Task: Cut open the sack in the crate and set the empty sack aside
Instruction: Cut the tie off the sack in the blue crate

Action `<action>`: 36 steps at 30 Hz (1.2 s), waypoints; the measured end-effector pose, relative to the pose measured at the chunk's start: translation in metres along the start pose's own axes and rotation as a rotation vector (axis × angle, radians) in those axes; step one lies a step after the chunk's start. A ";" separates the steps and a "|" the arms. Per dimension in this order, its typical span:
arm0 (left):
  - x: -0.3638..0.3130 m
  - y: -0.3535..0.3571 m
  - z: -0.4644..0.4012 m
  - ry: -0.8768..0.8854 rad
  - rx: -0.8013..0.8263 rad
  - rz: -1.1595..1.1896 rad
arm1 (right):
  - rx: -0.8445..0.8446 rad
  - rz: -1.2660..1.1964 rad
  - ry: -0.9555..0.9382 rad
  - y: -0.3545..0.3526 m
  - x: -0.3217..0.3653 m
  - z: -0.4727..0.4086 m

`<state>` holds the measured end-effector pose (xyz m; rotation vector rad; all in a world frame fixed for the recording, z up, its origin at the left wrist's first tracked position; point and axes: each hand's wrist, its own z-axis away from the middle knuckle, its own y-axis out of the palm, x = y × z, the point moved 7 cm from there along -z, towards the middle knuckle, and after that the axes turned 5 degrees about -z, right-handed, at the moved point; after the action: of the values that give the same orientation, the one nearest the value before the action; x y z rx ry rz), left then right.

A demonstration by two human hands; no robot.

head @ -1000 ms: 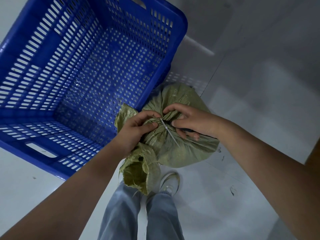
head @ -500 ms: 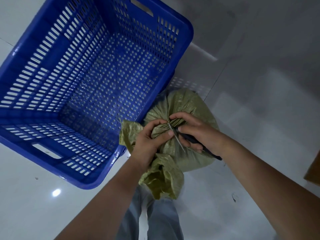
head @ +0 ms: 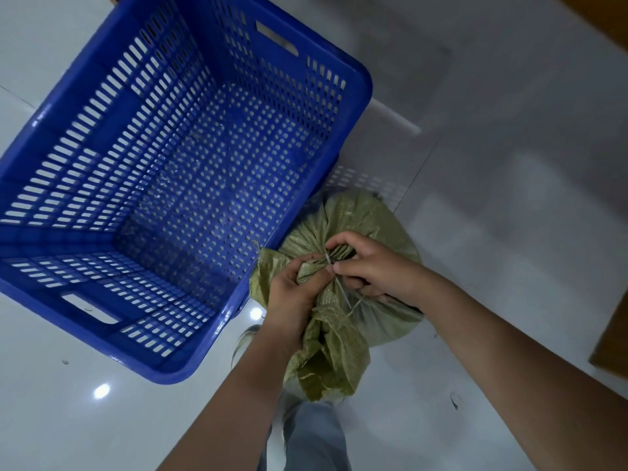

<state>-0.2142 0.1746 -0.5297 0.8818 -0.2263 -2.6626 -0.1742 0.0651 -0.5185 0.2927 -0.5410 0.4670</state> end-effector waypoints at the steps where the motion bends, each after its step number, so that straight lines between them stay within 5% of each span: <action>1: 0.000 0.000 -0.001 -0.003 0.003 -0.008 | 0.007 -0.004 0.011 -0.001 0.000 0.000; 17: -0.021 -0.001 -0.010 0.140 -0.037 -0.321 | -0.102 -0.027 -0.045 0.001 0.004 0.015; 33: -0.014 0.000 -0.014 0.170 -0.068 -0.266 | -0.234 0.227 -0.090 0.004 0.010 0.027; 36: 0.002 -0.006 -0.014 0.118 -0.128 -0.291 | -0.271 0.184 -0.258 0.017 0.053 0.039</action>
<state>-0.2084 0.1785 -0.5434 1.0977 0.1087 -2.8343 -0.1596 0.0832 -0.4548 0.0422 -0.8786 0.5301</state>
